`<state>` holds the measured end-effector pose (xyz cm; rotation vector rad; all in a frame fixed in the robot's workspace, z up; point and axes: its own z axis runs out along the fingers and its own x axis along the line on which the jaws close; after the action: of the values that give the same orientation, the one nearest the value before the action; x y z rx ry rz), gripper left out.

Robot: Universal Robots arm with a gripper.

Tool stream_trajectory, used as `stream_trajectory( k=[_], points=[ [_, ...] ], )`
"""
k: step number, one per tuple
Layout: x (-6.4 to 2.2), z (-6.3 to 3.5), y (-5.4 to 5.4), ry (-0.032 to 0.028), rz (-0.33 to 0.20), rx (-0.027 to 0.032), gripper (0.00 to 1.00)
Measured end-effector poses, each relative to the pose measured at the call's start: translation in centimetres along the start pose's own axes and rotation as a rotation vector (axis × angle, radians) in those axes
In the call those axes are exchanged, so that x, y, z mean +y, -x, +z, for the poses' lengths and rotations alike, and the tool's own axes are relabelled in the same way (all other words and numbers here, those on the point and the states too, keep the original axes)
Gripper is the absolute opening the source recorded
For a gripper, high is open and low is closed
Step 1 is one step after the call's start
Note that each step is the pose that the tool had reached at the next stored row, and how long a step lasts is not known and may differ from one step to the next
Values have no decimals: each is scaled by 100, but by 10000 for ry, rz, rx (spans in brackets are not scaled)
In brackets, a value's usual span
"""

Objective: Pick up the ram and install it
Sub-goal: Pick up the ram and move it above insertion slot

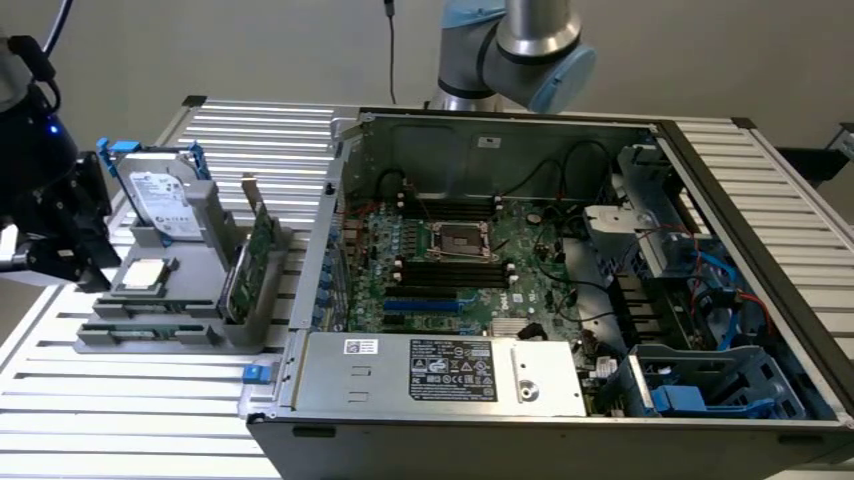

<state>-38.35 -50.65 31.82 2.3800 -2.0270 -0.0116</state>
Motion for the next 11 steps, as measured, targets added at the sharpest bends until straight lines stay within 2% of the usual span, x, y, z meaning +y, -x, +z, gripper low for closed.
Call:
stream_trajectory(
  k=[11],
  points=[
    [-3, 200, 4, 0, 0, -1, 36]
  ],
)
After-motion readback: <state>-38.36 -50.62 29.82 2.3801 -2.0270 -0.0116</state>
